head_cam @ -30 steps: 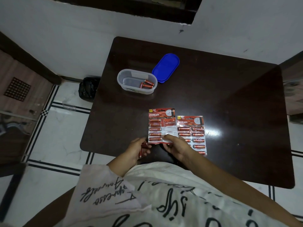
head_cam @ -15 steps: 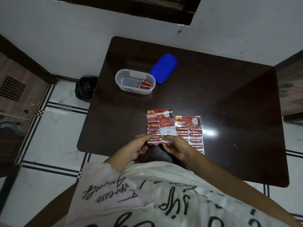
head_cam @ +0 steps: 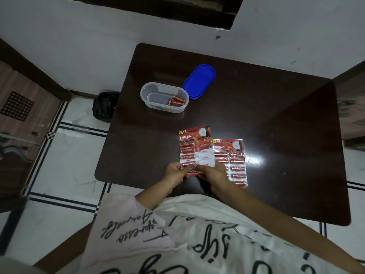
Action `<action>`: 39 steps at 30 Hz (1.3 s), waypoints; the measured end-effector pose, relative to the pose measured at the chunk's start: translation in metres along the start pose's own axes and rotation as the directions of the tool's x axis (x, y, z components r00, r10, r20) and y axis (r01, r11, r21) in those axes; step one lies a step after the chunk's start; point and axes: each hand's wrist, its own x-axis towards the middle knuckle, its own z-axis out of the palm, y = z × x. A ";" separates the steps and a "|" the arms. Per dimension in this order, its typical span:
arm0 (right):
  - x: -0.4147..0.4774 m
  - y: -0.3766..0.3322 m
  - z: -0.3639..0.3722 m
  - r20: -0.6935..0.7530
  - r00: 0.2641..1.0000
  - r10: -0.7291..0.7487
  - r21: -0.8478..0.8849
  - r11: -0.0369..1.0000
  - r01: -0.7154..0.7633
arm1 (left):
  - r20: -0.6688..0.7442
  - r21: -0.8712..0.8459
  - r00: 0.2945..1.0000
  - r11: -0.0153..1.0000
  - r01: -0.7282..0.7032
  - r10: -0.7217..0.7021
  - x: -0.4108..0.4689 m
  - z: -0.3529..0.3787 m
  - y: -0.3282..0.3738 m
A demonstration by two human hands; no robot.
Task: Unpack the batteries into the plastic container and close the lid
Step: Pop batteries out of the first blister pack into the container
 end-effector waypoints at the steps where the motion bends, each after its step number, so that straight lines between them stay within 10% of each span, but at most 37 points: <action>1: 0.001 -0.001 0.000 0.001 1.000 0.005 -0.010 1.000 -0.005 | 0.006 -0.007 1.000 1.000 0.016 -0.016 0.001 0.000 0.000; 9: 0.009 -0.002 -0.026 0.351 0.912 0.213 0.361 0.867 -0.342 | 0.193 -0.221 0.974 0.961 0.165 -0.123 0.003 -0.014 0.002; 18: 0.008 0.014 -0.023 0.345 0.930 -0.130 0.071 0.991 0.112 | 0.247 -0.259 0.963 0.951 0.168 -0.103 0.003 -0.012 -0.006; 39: 0.010 0.016 -0.025 0.135 0.963 -0.233 -0.100 0.964 0.247 | 0.261 -0.388 0.961 0.902 0.190 -0.091 0.019 -0.013 -0.015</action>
